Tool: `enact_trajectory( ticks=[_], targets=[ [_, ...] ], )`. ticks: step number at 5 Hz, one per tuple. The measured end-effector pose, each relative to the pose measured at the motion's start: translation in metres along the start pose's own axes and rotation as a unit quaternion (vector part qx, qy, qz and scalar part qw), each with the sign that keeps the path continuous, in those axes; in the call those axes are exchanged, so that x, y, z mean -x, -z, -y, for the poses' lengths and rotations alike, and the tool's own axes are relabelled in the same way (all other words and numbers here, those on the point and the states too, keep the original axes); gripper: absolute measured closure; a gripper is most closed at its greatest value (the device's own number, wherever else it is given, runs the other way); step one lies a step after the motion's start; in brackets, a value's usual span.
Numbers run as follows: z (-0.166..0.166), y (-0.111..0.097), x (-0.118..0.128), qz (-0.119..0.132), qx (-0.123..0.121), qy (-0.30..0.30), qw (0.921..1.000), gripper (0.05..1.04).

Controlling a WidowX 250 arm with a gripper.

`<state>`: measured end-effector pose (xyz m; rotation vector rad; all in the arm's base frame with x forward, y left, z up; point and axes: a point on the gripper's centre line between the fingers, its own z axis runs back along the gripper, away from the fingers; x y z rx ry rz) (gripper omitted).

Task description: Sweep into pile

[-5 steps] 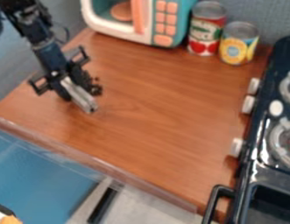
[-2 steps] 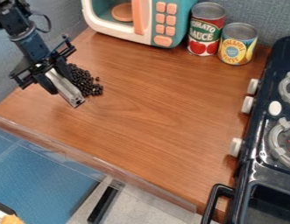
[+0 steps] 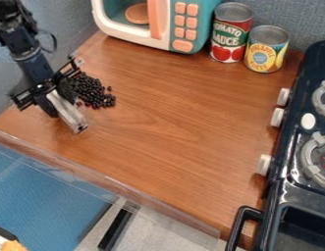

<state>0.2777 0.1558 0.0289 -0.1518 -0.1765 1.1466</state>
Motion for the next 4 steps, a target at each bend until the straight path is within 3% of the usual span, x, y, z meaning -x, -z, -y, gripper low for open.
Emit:
enact_trajectory(
  ticks=[2, 4],
  targets=[
    [-0.018, 0.008, -0.006, -0.007, -0.033, -0.015, 0.9993, 0.697],
    [-0.021, 0.013, -0.023, 0.004, -0.046, -0.035, 0.9983, 0.698]
  ],
)
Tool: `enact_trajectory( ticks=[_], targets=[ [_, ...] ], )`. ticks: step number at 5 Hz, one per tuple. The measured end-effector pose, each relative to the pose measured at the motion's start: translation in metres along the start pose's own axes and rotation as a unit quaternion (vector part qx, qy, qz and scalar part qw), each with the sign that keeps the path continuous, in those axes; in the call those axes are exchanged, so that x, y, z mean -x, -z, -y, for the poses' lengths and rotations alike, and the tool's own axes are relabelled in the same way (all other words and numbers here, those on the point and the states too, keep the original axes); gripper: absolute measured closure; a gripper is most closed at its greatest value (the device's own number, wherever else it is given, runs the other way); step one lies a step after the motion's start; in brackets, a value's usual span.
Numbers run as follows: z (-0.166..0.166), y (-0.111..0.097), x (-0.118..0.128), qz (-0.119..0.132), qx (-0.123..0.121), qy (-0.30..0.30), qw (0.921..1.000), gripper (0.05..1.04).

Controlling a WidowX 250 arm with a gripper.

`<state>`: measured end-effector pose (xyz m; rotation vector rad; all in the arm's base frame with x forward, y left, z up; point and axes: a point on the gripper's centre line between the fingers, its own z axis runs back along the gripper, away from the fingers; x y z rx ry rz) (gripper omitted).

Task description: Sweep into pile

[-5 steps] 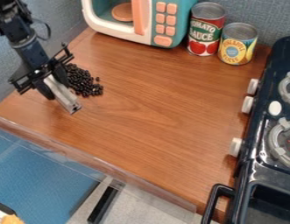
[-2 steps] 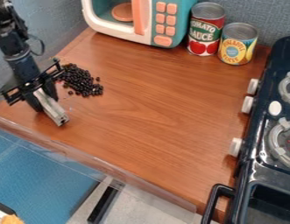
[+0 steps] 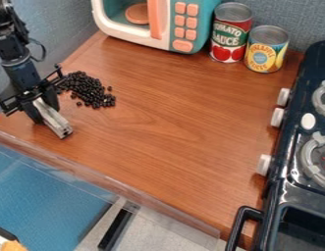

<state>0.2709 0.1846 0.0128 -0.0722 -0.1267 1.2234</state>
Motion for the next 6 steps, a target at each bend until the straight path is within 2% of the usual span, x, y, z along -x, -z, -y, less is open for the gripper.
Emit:
enact_trajectory(
  ticks=[2, 4, 6],
  targets=[
    [0.008, 0.003, -0.012, 0.007, 0.004, 0.0, 1.0, 0.697],
    [0.014, 0.004, -0.008, 0.004, 0.006, -0.007, 0.9999, 0.697],
    [0.035, 0.006, 0.006, -0.005, 0.015, -0.002, 0.9999, 0.697]
  ],
)
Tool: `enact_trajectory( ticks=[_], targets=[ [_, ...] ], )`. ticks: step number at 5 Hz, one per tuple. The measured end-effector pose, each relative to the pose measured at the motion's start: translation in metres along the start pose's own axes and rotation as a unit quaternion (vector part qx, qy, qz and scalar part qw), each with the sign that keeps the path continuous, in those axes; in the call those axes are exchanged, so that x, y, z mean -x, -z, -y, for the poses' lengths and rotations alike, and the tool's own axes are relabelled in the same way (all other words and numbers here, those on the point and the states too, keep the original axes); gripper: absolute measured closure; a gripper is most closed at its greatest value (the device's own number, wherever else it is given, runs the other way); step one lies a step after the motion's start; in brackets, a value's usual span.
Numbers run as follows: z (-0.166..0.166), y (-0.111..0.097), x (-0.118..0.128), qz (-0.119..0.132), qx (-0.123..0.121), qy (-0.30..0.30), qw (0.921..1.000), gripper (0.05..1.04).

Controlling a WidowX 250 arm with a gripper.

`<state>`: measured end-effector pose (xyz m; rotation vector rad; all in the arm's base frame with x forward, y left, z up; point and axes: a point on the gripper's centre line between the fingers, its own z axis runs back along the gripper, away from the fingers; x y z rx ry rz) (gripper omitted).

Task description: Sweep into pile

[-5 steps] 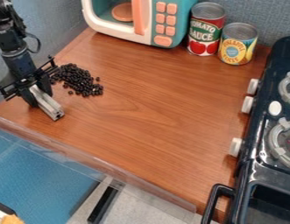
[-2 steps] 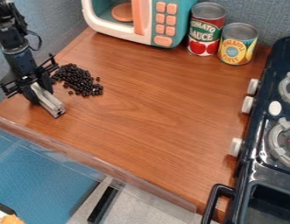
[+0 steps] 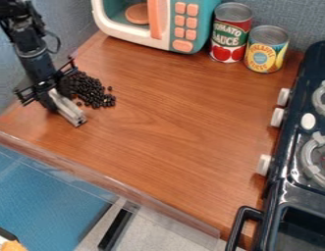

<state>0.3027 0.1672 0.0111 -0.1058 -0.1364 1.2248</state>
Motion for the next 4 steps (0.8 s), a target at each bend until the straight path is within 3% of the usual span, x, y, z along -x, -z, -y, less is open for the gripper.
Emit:
enact_trajectory(
  ticks=[4],
  targets=[
    [0.028, 0.003, 0.016, -0.004, 0.006, 0.018, 0.9998, 0.697]
  ],
)
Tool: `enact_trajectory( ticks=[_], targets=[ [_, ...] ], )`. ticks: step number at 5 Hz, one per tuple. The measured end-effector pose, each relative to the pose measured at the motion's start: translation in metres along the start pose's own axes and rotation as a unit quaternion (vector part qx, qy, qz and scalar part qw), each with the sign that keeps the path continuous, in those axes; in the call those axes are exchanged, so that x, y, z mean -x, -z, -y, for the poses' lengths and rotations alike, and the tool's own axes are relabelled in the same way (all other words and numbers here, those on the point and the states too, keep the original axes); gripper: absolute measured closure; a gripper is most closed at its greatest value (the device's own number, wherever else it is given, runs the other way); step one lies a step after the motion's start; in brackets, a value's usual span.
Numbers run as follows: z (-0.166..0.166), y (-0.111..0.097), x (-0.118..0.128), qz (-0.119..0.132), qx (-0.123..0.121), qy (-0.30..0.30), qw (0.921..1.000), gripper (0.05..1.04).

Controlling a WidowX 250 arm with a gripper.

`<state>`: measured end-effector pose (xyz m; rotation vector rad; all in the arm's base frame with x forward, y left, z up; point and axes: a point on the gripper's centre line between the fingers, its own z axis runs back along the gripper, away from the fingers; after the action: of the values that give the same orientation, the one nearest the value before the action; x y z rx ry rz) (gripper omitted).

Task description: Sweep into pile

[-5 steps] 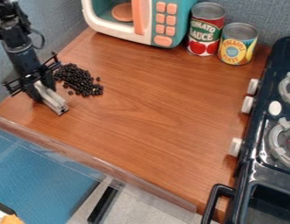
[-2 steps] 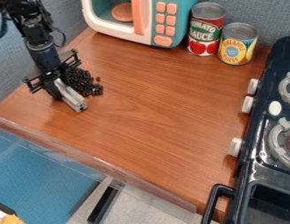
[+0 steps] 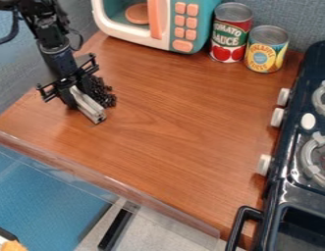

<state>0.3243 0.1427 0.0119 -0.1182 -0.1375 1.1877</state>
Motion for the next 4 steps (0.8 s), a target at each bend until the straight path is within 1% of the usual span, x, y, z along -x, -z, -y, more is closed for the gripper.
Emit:
enact_trajectory(
  ticks=[1, 2, 3, 4],
  targets=[
    [0.004, 0.0, -0.002, 0.0, 0.001, -0.01, 1.0, 0.697],
    [0.003, 0.0, 0.001, -0.008, -0.003, -0.016, 0.9998, 0.697],
    [0.002, -0.014, 0.009, -0.015, 0.007, -0.017, 0.9997, 0.697],
    [0.003, -0.038, 0.017, -0.017, 0.031, -0.025, 0.9991, 0.697]
  ],
)
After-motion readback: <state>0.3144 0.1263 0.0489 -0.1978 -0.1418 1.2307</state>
